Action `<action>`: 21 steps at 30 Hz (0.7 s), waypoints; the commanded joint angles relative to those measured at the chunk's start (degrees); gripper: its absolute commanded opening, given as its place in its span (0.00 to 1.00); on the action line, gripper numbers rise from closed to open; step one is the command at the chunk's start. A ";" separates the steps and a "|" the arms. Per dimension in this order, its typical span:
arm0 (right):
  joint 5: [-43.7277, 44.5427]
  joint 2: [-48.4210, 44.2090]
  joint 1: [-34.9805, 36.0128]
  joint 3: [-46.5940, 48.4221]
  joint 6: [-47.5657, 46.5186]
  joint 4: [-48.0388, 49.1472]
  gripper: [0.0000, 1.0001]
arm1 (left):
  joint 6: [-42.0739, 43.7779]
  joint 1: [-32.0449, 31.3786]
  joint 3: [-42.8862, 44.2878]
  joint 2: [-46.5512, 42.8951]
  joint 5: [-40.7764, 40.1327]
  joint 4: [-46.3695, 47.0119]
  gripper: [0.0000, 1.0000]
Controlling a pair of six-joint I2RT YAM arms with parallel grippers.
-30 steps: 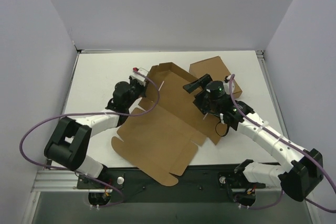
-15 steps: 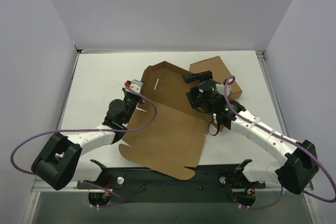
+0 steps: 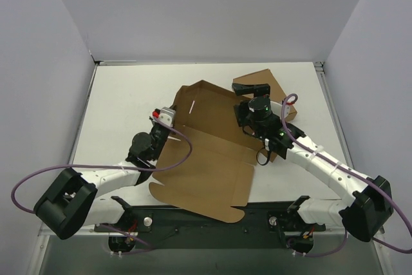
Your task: Fold the paper box
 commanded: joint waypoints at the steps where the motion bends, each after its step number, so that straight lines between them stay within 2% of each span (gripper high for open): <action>1: 0.63 1.86 -1.69 0.05 3.55 1.60 0.86 | 0.92 -1.10 -1.25 -2.00 -1.30 8.66 0.00; 3: 0.09 2.83 -2.04 0.05 3.64 1.69 0.80 | 1.28 -1.28 -2.74 -1.57 -1.47 10.94 0.00; 9: -1.14 4.94 -2.13 -0.65 1.80 2.83 0.52 | 0.84 -1.63 -8.62 0.45 -3.93 20.07 0.00; 11: -2.01 5.29 -2.05 -2.40 0.74 6.24 0.33 | 0.40 -1.72 -9.60 1.16 -4.11 21.15 0.02; 13: -2.54 6.00 -1.96 -3.81 -0.39 8.71 0.18 | -1.44 -1.72 -10.65 1.69 -4.02 21.24 0.19; 14: -3.24 6.26 -2.04 -4.60 -0.75 10.72 0.14 | -2.06 -1.72 -10.92 1.60 -3.50 20.98 0.26; 16: -3.95 7.14 -2.05 -4.95 -1.71 12.66 0.04 | -4.17 -1.72 -11.36 -0.15 -2.53 18.35 0.48; 19: -4.66 7.76 -1.78 -5.83 -3.04 14.95 0.00 | -6.54 -1.63 -10.75 -5.85 0.54 9.14 0.64; 21: -4.57 7.76 -1.43 -6.71 -3.74 15.66 0.00 | -9.16 -1.37 -10.31 -10.85 3.34 1.51 0.68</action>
